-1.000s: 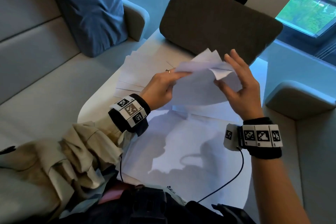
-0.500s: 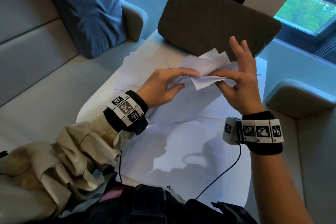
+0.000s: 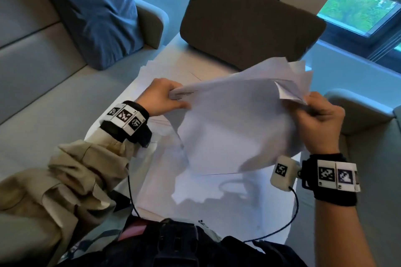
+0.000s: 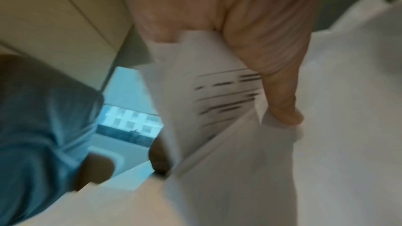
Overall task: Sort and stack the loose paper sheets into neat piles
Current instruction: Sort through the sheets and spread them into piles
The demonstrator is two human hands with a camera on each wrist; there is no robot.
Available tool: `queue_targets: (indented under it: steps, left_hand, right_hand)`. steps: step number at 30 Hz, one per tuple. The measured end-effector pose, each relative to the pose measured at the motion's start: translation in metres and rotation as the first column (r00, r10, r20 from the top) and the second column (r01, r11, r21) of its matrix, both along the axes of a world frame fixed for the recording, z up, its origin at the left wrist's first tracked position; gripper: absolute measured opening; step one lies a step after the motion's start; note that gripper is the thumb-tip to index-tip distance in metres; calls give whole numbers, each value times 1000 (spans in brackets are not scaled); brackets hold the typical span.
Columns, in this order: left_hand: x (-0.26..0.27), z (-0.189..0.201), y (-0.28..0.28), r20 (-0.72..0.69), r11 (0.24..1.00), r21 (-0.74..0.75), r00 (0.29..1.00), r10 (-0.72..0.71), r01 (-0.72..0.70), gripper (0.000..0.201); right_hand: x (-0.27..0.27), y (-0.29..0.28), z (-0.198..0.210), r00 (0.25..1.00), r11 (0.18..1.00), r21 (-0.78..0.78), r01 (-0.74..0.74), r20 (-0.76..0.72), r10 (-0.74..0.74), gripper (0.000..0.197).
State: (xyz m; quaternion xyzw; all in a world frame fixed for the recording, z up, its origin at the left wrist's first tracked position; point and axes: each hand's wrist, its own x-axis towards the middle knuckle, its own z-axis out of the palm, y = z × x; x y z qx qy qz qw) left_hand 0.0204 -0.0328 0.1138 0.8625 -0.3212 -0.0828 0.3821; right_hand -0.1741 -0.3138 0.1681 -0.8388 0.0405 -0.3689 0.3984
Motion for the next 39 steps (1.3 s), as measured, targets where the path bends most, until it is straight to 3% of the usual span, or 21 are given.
queue_targets:
  steps: [3,5,6,7,11,15,19,21,23,26,28,30,34,36,39]
  left_hand:
    - [11,-18,11,-197,978,-127,971,136,-163,27]
    - [14,-30,13,-306,958,-158,934,182,-239,36]
    - [12,-36,12,-348,958,-145,919,186,-248,30]
    - [9,-40,10,-380,964,-123,908,174,-237,21]
    - [-13,-62,6,-346,996,66,934,85,-66,19]
    - [-27,-84,17,-286,926,373,957,48,65,32]
    - [-40,-102,34,-418,850,486,908,20,205,44]
    - [-44,-111,41,-500,869,463,861,97,172,52]
    - [-47,-118,44,-528,891,437,837,143,123,76]
    - [-48,-130,41,-390,891,448,913,118,76,105]
    - [-47,-133,38,-292,887,454,955,55,88,110]
    - [-48,-135,33,-203,855,495,977,-62,157,104]
    - [-51,-138,19,-123,681,680,958,-260,272,84]
    - [-51,-139,14,-118,654,708,958,-263,267,73]
    - [-42,-135,6,-102,714,665,973,-206,220,45]
  right_hand:
    - [-17,-8,-24,990,964,233,131,-84,-115,16]
    - [-28,-9,-42,968,895,374,242,-160,-195,12]
    - [-32,-9,-53,954,857,425,292,-194,-229,12]
    - [-37,-7,-63,941,814,477,332,-224,-253,13]
    - [-57,3,-112,917,588,704,397,-336,-217,13]
    - [-82,11,-151,843,502,702,505,-525,-115,22]
    - [-101,18,-174,763,441,692,572,-646,25,38]
    - [-105,21,-186,680,484,632,606,-727,98,36]
    - [-106,23,-196,534,630,463,623,-841,90,39]
    - [-103,26,-203,323,882,70,465,-941,-96,67]
    - [-96,32,-198,319,937,-133,324,-917,-240,84]
    - [-88,39,-194,331,949,-232,214,-897,-294,90]
    - [-74,45,-202,222,932,-351,-92,-919,-324,90]
    - [-68,43,-201,199,930,-353,-99,-923,-329,79]
    - [-57,35,-200,301,939,-339,59,-891,-340,57]
